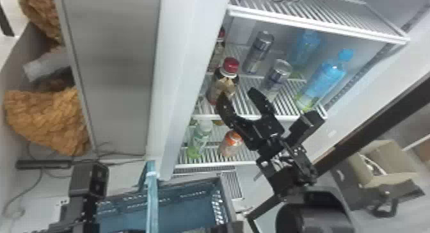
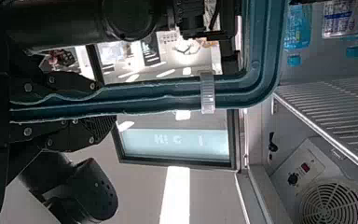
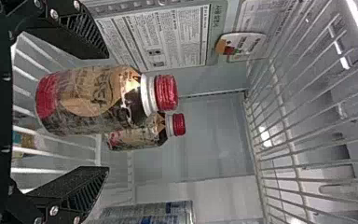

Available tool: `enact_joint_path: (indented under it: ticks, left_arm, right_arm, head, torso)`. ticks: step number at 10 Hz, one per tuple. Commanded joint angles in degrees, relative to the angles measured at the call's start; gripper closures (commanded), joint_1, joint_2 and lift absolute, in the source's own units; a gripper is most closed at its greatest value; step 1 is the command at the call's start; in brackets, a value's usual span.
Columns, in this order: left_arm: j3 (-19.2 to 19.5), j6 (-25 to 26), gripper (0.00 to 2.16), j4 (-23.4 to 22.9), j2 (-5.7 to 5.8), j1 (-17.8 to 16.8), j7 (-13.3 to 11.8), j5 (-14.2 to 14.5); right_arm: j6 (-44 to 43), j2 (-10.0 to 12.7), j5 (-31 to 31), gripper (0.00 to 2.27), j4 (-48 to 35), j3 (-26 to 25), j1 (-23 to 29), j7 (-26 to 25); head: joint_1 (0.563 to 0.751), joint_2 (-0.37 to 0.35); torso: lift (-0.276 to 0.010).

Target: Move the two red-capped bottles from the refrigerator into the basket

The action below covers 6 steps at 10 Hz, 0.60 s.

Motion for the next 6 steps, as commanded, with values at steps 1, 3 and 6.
enact_joint_path:
  ticks: [1,3,6]
  left_arm:
    - [0.0,0.0,1.21,0.0,0.00,0.0,0.0,0.1]
    - [0.0,0.0,1.21,0.0,0.00,0.1,0.0,0.2]
    - [0.0,0.0,1.21,0.0,0.00,0.1,0.0,0.2]
  right_arm:
    - [0.1,-0.4,0.3,0.15,1.9,0.8,-2.1,0.0]
    - [0.1,-0.9,0.1,0.15,4.0,2.1,-4.5,-0.3]
    - [0.7,-1.7,-0.5,0.15,5.9,4.8,-7.1,-0.6]
  head:
    - [0.695,-0.350]
    - [0.695,-0.350]
    - [0.695,-0.350]
  torso:
    - [0.000]
    - [0.000]
    - [0.000]
